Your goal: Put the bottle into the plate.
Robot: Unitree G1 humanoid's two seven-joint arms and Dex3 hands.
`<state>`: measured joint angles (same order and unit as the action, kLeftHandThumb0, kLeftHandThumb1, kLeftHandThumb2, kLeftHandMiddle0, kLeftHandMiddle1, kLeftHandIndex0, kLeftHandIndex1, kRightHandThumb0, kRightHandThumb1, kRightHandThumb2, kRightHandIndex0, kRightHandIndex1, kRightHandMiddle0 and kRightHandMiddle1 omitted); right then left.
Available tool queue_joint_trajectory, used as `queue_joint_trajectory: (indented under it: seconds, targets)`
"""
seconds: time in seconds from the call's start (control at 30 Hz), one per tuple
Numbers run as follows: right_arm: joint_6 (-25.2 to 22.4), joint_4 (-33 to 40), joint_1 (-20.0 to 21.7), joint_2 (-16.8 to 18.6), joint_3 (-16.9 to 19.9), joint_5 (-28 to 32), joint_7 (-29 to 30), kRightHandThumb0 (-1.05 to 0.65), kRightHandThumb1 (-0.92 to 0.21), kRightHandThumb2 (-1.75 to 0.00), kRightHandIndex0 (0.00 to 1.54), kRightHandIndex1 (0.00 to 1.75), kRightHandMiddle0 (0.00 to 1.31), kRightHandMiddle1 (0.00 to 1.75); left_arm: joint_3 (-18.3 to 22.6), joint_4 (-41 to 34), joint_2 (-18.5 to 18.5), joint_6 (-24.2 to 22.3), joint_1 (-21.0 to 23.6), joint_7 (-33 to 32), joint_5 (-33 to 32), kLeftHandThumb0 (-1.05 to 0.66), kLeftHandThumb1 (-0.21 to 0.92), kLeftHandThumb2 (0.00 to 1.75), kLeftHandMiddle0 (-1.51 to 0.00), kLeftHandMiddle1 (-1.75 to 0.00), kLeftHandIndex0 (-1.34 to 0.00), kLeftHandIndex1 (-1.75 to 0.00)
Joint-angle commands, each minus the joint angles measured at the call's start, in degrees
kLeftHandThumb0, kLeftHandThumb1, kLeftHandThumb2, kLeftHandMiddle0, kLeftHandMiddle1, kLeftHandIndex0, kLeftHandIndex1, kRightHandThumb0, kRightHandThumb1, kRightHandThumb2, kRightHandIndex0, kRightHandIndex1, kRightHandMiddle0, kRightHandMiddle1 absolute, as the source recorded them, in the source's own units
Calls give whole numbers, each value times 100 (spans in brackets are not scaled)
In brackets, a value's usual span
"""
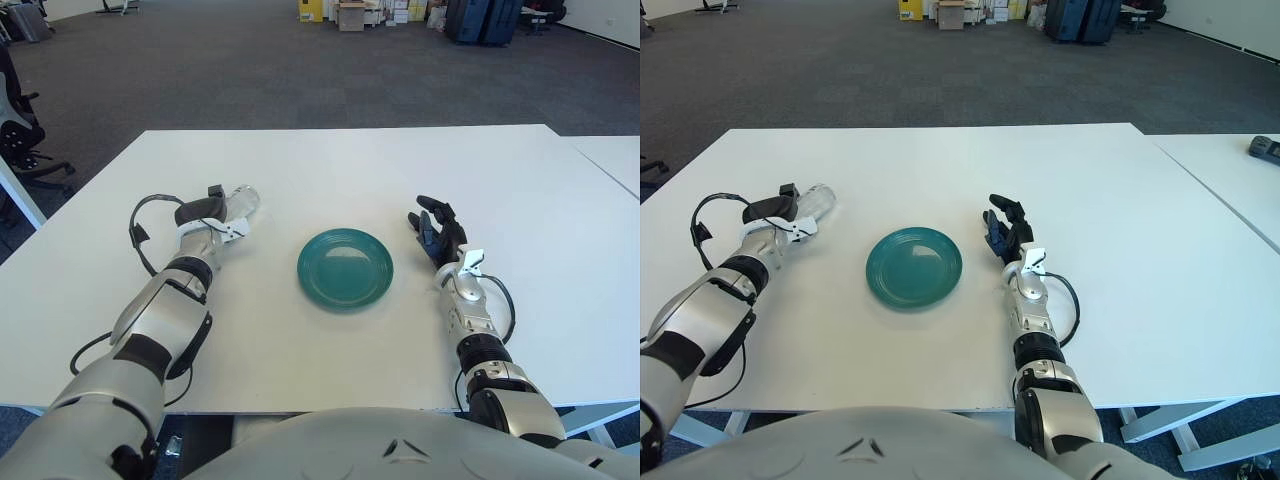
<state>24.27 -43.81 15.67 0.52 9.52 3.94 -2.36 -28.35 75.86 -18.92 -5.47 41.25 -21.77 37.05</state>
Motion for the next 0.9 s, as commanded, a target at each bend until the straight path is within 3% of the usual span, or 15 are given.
queue_joint_trajectory:
  seconds: [0.0,0.2,0.3,0.53,0.67,0.87]
  targets:
    - [-112,17,-53,30,4,89,4,-62,-92,-63,55,0,18,88,-55,-4,-59,131,-65,-124,88,-42,53,98,-110,-175,-50,-167]
    - [-113,3,-62,30,9,106,-23,-63,-92,-63,55,0,18,88,65,-320,-132,420,-86,-513,-4,-44,40,120,-108,-175,-54,-174]
    - [-114,-1,-62,30,11,109,-29,-63,-92,-63,55,0,18,88,103,-426,-141,488,-97,-610,-22,-45,39,122,-108,-175,-55,-174]
    - [-124,-31,-56,32,8,88,-5,-63,-92,-63,56,0,18,88,374,-1552,-253,746,-304,-932,-107,-45,38,123,-109,-175,-56,-175]
    - [-122,-25,-58,19,-16,38,31,-62,-92,-63,56,0,17,88,623,-2841,-486,879,-682,-772,-147,-44,39,122,-110,-175,-55,-175]
    - [-160,-53,-41,4,-28,19,25,-61,-92,-62,56,0,16,87,933,-4577,-592,661,-1207,-436,-113,-43,41,119,-111,-175,-53,-175]
